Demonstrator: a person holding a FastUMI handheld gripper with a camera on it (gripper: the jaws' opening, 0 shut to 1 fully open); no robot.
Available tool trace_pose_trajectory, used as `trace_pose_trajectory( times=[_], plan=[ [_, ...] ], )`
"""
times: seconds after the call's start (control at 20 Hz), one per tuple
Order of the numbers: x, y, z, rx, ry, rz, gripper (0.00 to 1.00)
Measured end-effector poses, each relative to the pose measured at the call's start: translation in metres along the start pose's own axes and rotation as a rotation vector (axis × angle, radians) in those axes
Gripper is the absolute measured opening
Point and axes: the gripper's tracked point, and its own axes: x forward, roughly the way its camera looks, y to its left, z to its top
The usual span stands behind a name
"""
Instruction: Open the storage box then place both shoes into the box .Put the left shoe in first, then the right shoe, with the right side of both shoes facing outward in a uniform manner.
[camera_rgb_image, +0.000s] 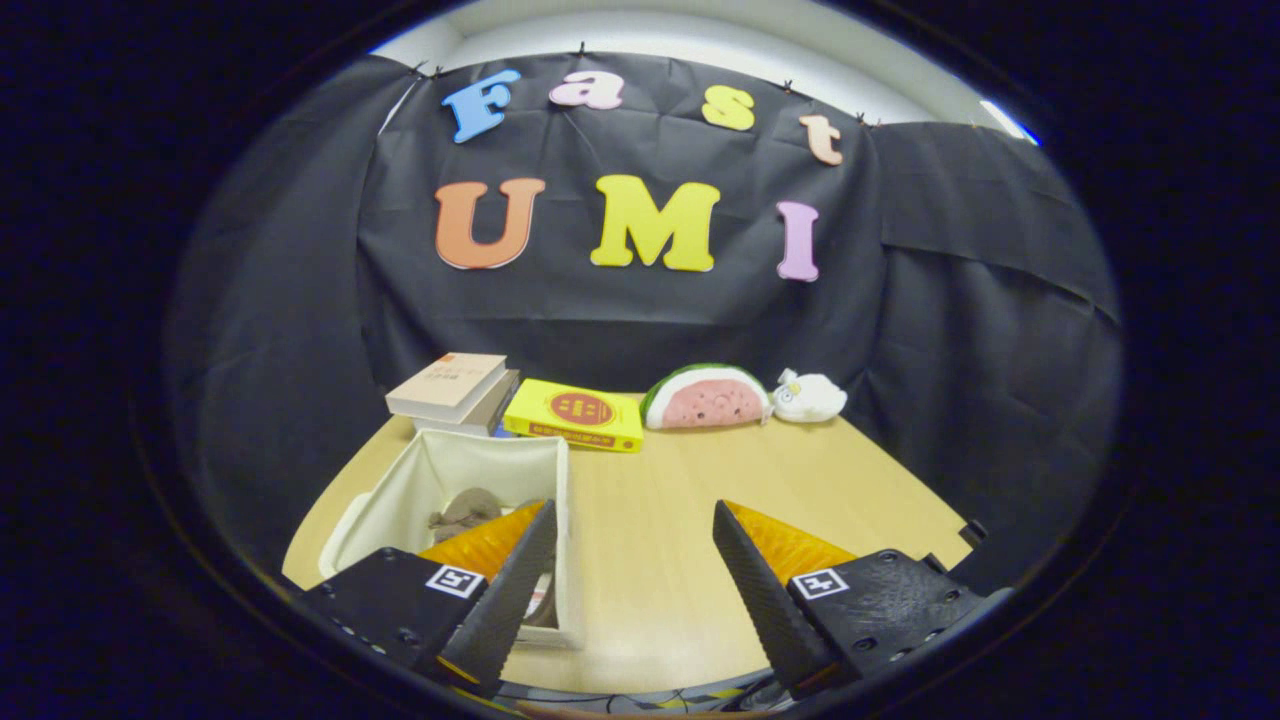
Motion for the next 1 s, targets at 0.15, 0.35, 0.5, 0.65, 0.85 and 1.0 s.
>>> trace_pose_trajectory(
  times=[0.15,0.35,0.5,0.65,0.85,1.0],
  plan=[
    [-0.014,-0.007,-0.01,-0.041,-0.06,0.045,0.95],
    [-0.03,-0.024,-0.018,-0.086,-0.169,0.049,0.94],
    [-0.036,-0.037,-0.027,-0.074,-0.218,0.065,0.94],
    [-0.04,-0.05,-0.038,-0.058,-0.242,0.087,0.94],
    [-0.044,-0.071,-0.041,-0.051,-0.289,0.082,0.95],
    [-0.041,-0.089,-0.037,-0.032,-0.312,0.053,0.96]
  ],
)
